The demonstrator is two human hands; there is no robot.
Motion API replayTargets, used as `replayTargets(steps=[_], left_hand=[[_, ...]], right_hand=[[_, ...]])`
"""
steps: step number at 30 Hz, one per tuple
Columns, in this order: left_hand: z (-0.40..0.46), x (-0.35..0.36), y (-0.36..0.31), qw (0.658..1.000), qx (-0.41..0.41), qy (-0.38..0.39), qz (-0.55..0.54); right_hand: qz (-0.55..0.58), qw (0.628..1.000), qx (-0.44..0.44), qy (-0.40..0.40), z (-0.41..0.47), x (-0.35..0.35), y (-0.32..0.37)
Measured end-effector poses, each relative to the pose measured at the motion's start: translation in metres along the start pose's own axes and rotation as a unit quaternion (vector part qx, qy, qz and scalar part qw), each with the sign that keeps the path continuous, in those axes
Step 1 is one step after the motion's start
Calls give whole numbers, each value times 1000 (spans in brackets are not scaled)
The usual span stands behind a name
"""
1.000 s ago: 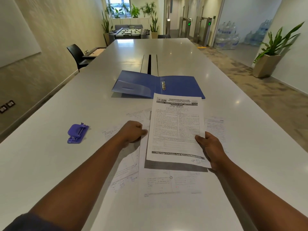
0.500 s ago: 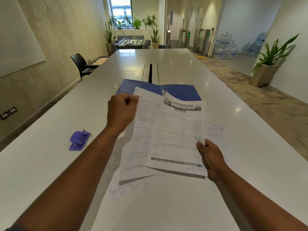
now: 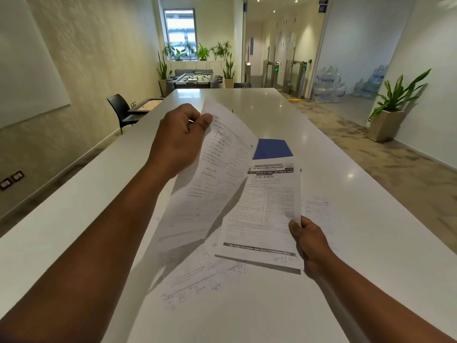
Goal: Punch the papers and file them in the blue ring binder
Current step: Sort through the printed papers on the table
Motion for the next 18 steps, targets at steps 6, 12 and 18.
replayTargets(steps=[6, 12, 18], left_hand=[[7, -1, 7, 990, -28, 3, -139], [7, 29, 56, 976, -120, -8, -181], [-7, 69, 99, 962, -194, -23, -191]], right_hand=[[31, 999, 11, 13, -5, 3, 6], [3, 999, -15, 52, -8, 13, 30], [39, 995, -10, 90, -22, 27, 52]])
Point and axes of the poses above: each hand's wrist, its own z-axis towards the middle knuckle, its own x-axis out of the palm, y = z × x, the point moved 3 cm from there along z, towards the middle knuckle, and after that the axes turned 13 degrees about y, right-handed, at the moved point
